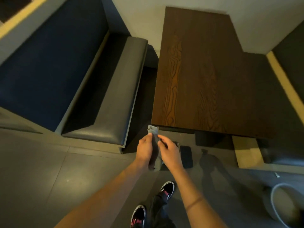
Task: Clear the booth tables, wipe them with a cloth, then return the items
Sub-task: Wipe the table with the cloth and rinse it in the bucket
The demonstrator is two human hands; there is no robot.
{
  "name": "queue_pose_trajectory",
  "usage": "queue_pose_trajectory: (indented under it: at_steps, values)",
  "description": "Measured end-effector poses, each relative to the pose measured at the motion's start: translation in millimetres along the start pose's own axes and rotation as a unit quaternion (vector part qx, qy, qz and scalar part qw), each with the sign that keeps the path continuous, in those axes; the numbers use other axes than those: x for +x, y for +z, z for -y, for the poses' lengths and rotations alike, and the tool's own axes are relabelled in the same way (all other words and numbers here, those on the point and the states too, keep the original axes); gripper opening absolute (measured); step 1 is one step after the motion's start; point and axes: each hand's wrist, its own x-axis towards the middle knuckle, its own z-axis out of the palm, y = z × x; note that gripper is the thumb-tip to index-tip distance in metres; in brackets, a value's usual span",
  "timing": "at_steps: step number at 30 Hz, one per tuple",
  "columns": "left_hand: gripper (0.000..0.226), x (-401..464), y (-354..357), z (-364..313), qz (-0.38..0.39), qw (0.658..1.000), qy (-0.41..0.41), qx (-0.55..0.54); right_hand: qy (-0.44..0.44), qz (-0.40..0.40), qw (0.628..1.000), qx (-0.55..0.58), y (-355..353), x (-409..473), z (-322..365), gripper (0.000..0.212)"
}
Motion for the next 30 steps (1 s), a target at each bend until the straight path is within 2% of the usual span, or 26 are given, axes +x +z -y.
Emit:
queue_pose_trajectory:
  at_steps: [3,7,11,15,17,20,26,30]
  values:
    - [0.05,-33,-1,-21,0.022,0.999,0.035,0.003,0.001,-0.057,0.997,0.056,-9,-37,13,0.049]
    - [0.043,-79,6,-53,0.031,0.993,0.118,0.004,-0.021,-0.105,0.99,0.091,-34,-80,33,0.052]
    - [0.039,-136,26,-80,0.061,0.988,0.139,0.0,0.031,-0.119,0.975,0.186,-75,-132,50,0.063]
    - [0.038,-198,60,-105,0.099,0.979,0.175,0.021,0.07,-0.088,0.963,0.244,-127,-186,52,0.035]
    - [0.038,-225,83,-114,0.121,0.973,0.194,0.028,0.07,-0.103,0.958,0.259,-154,-207,46,0.024]
    - [0.037,-266,126,-119,0.168,0.962,0.21,0.051,0.069,-0.142,0.942,0.297,-198,-242,26,0.027]
    - [0.033,-344,219,-106,0.242,0.95,0.181,0.08,0.062,-0.21,0.911,0.349,-277,-316,-30,0.023]
    - [0.028,-414,303,-75,0.29,0.931,0.18,0.13,0.02,-0.25,0.877,0.411,-342,-390,-92,0.023]
